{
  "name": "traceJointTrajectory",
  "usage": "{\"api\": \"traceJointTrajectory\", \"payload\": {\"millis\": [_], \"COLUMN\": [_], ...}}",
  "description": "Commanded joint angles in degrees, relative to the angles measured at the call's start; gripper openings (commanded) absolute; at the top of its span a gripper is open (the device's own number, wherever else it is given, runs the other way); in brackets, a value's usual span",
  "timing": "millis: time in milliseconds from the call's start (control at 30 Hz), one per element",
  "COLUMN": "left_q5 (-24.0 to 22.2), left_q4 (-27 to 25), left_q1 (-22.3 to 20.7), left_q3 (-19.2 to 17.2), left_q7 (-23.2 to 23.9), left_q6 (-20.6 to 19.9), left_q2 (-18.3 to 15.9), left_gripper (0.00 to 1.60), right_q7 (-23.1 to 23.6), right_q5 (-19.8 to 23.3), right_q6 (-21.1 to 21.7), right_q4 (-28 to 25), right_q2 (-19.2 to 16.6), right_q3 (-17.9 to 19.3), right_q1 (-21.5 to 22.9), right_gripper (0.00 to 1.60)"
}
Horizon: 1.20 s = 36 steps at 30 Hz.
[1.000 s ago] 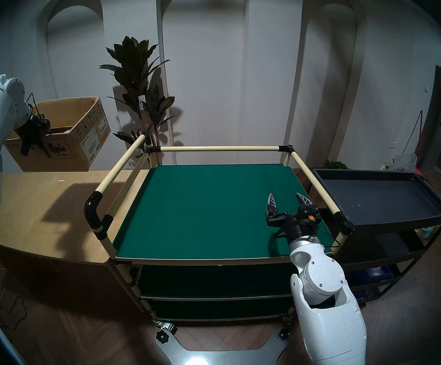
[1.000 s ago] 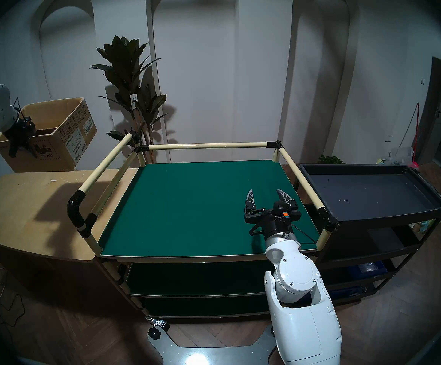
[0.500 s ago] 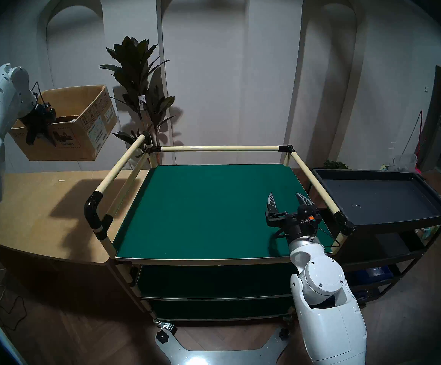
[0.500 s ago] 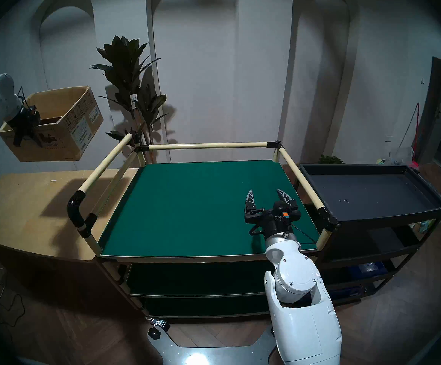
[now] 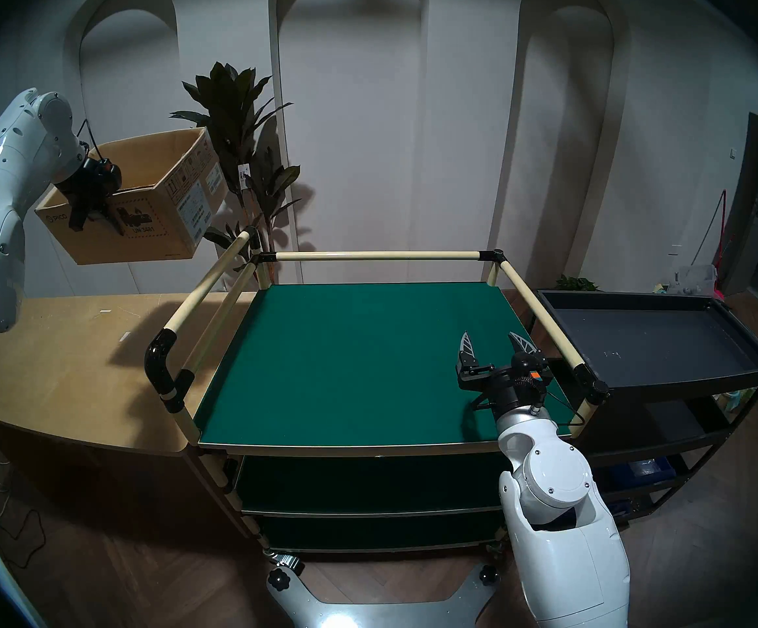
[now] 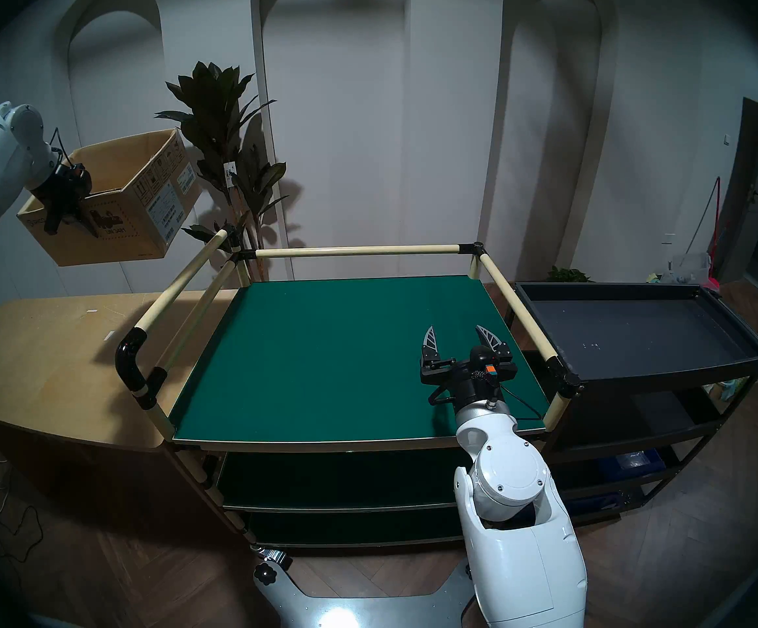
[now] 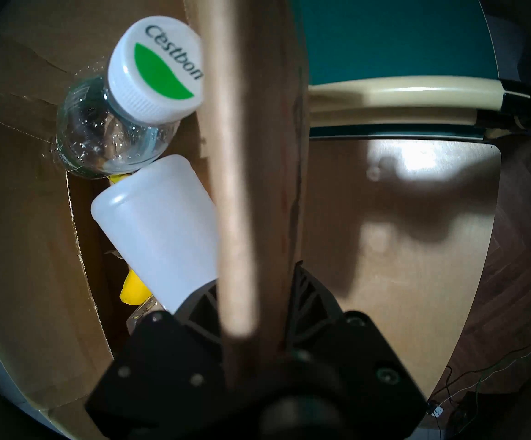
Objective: Put the storage box onto the shelf
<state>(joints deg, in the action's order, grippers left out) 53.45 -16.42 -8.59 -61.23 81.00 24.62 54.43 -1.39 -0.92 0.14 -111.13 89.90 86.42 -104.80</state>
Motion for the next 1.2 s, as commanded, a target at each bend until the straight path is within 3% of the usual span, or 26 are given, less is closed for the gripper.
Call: {"api": "traceJointTrajectory", "payload": {"millis": [0, 600, 1167], "left_q5": [-1.34, -6.17, -10.24], "left_q4": [-0.06, 4.57, 10.38], "left_q1": [-5.94, -7.97, -9.99], "left_q3": [-0.54, -3.69, -7.56], "left_q7": [4.00, 4.00, 4.00], "left_q6": [-1.05, -5.26, -11.45], "left_q2": [4.17, 14.49, 21.69], "left_gripper": [0.00, 0.00, 0.00], "right_q7": [-0.05, -0.04, -0.04], "right_q5": [0.02, 0.02, 0.02], "right_q6": [-0.34, -0.34, -0.36], "right_q4": [-1.12, -0.93, -0.92], "right_q2": [0.05, 0.05, 0.05], "right_q3": [0.05, 0.05, 0.05], "right_q1": [0.41, 0.48, 0.54], "right_gripper": [1.60, 1.60, 1.60]}}
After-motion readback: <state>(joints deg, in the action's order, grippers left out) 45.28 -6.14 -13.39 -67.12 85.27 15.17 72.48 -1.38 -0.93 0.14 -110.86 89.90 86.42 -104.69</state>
